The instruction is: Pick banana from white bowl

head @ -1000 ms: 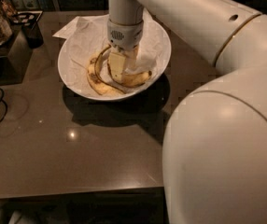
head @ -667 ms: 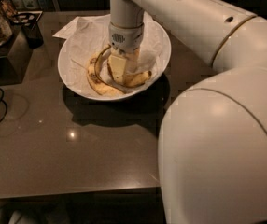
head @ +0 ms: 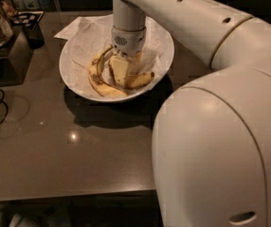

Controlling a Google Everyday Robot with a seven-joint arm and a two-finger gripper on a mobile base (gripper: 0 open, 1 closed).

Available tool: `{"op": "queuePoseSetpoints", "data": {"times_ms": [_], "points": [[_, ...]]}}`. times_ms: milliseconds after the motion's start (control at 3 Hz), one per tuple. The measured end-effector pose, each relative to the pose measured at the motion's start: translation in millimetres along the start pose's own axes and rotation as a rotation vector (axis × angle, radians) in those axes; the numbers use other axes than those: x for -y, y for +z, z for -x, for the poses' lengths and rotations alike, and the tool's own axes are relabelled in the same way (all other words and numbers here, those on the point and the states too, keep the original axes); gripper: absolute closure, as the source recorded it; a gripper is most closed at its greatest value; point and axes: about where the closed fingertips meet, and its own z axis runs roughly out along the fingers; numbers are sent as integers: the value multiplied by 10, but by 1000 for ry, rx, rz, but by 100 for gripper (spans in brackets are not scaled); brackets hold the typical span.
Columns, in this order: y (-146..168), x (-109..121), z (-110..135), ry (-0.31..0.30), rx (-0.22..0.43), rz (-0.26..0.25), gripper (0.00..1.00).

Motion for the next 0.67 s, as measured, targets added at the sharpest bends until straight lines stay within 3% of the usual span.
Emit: {"op": "queuePoseSetpoints", "data": {"times_ms": [333,667], "points": [[-1,1,0,0,0,0,64],[-1,1,0,0,0,0,88]]}}
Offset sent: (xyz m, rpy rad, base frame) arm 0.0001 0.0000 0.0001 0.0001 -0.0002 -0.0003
